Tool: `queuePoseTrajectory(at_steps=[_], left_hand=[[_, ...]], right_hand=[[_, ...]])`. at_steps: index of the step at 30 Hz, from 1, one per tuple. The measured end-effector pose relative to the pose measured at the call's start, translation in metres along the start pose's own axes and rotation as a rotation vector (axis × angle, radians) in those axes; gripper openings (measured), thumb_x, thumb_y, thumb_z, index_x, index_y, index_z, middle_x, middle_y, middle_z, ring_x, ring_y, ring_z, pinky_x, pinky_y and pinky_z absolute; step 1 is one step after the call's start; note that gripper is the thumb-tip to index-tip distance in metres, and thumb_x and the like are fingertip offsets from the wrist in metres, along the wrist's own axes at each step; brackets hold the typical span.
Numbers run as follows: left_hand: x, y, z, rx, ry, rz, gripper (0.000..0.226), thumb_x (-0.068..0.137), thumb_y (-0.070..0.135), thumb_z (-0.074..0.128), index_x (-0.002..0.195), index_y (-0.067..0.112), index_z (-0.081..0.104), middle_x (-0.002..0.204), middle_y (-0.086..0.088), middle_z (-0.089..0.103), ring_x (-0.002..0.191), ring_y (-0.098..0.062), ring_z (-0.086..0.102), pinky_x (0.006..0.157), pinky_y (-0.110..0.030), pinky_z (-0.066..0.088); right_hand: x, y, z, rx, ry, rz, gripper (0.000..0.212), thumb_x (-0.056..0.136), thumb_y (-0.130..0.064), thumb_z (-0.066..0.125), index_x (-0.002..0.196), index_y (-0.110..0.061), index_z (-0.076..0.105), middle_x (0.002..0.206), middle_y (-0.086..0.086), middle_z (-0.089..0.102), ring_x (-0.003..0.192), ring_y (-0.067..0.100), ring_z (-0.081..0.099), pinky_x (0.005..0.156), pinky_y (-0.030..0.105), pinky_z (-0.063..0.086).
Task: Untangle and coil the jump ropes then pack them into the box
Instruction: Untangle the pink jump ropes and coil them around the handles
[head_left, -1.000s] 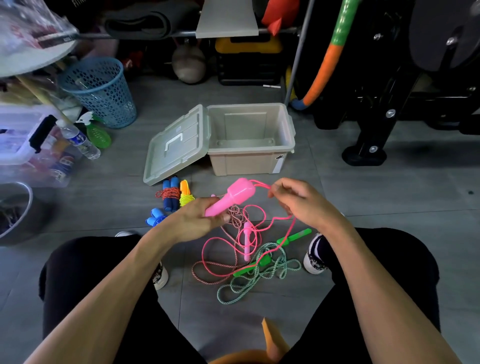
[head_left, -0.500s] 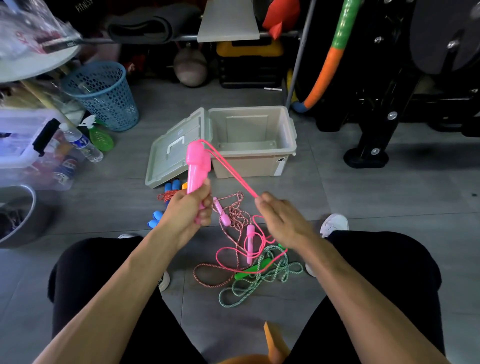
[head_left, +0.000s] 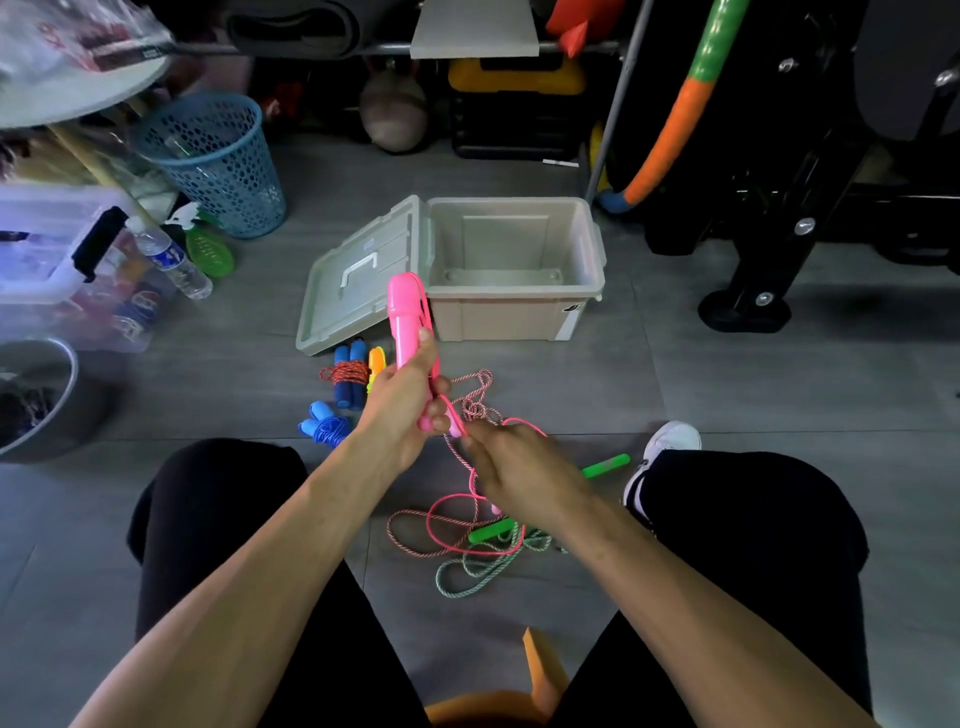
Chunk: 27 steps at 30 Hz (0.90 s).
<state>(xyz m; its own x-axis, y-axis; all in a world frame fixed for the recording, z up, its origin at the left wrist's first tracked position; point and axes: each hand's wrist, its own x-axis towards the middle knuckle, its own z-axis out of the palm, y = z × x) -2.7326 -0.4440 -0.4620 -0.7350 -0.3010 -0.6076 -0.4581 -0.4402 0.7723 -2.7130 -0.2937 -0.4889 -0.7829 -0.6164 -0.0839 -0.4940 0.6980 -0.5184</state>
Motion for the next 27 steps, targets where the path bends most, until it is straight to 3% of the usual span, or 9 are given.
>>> queuePoseTrajectory(at_steps=[4,7,9,10,12,16,19,22,27], left_hand=[[0.005,0.005,-0.005,0.151,0.133,0.077,0.052,0.083,0.068,0.056,0.079,0.018,0.041,0.058,0.002,0.036,0.036,-0.008,0.027,0.038,-0.018,0.023],[0.013,0.011,-0.012,0.378,0.179,0.14,0.067,0.083,0.078,0.037,0.079,0.012,0.048,0.061,-0.003,0.045,0.046,-0.017,0.038,0.046,-0.026,0.037],[0.015,0.01,-0.012,0.685,0.216,0.236,0.071,0.096,0.063,0.017,0.099,0.005,0.057,0.081,-0.017,0.062,0.073,-0.029,0.058,0.078,-0.044,0.05],[0.014,0.007,-0.01,0.824,0.219,0.304,0.062,0.102,0.048,0.014,0.117,0.002,0.053,0.103,-0.025,0.063,0.098,-0.035,0.059,0.096,-0.048,0.042],[0.007,-0.004,-0.002,0.987,0.218,0.356,0.05,0.106,0.028,0.016,0.136,-0.003,0.04,0.131,-0.029,0.051,0.125,-0.038,0.046,0.103,-0.044,0.032],[0.004,-0.029,-0.001,1.289,0.062,0.408,0.079,0.097,0.06,0.007,0.12,0.003,0.057,0.101,-0.022,0.064,0.097,-0.038,0.06,0.082,-0.042,0.044],[0.0,-0.038,0.002,1.384,-0.188,0.535,0.112,0.074,0.083,-0.013,0.1,0.007,0.066,0.068,-0.013,0.053,0.073,-0.032,0.055,0.071,-0.034,0.038],[-0.005,-0.043,0.004,1.484,-0.263,0.496,0.087,0.066,0.095,0.015,0.063,0.016,0.053,0.058,-0.003,0.051,0.062,-0.023,0.055,0.061,-0.03,0.037],[0.005,-0.051,-0.001,1.981,-0.141,0.449,0.045,0.077,0.053,0.061,0.102,0.016,0.062,0.099,-0.004,0.065,0.093,-0.026,0.063,0.079,-0.033,0.05]], right_hand=[[-0.008,0.002,-0.005,-0.129,-0.125,-0.057,0.015,0.098,-0.02,0.042,0.098,-0.015,0.056,0.09,0.014,0.065,0.082,0.038,0.061,0.067,0.043,0.052],[-0.015,0.005,-0.015,-0.083,-0.166,-0.059,0.015,0.096,-0.023,0.04,0.088,-0.017,0.052,0.086,0.012,0.062,0.08,0.037,0.059,0.068,0.045,0.052],[-0.019,0.007,-0.02,-0.083,-0.102,-0.096,0.016,0.094,-0.027,0.037,0.087,-0.018,0.048,0.085,0.009,0.061,0.075,0.036,0.058,0.064,0.045,0.051],[-0.021,0.006,-0.023,-0.09,-0.064,-0.131,0.016,0.094,-0.027,0.036,0.087,-0.017,0.048,0.085,0.007,0.061,0.073,0.035,0.057,0.062,0.044,0.05],[-0.024,0.003,-0.031,-0.085,-0.007,-0.195,0.017,0.093,-0.025,0.036,0.089,-0.015,0.05,0.085,0.004,0.06,0.072,0.034,0.055,0.06,0.042,0.047],[-0.022,0.014,-0.044,-0.075,0.093,-0.181,0.019,0.095,-0.021,0.041,0.099,-0.015,0.059,0.097,0.003,0.064,0.08,0.031,0.06,0.066,0.043,0.05],[-0.019,0.029,-0.06,-0.05,0.166,-0.071,0.017,0.098,-0.02,0.05,0.107,-0.018,0.065,0.096,-0.003,0.063,0.08,0.025,0.059,0.071,0.038,0.05],[-0.017,0.039,-0.073,-0.068,0.199,0.064,0.021,0.095,-0.035,0.058,0.098,-0.018,0.068,0.091,-0.003,0.066,0.084,0.023,0.06,0.072,0.036,0.047],[-0.023,0.029,-0.07,-0.062,-0.104,0.149,0.033,0.087,-0.051,0.065,0.082,-0.018,0.069,0.074,-0.006,0.064,0.072,0.017,0.059,0.062,0.029,0.043]])
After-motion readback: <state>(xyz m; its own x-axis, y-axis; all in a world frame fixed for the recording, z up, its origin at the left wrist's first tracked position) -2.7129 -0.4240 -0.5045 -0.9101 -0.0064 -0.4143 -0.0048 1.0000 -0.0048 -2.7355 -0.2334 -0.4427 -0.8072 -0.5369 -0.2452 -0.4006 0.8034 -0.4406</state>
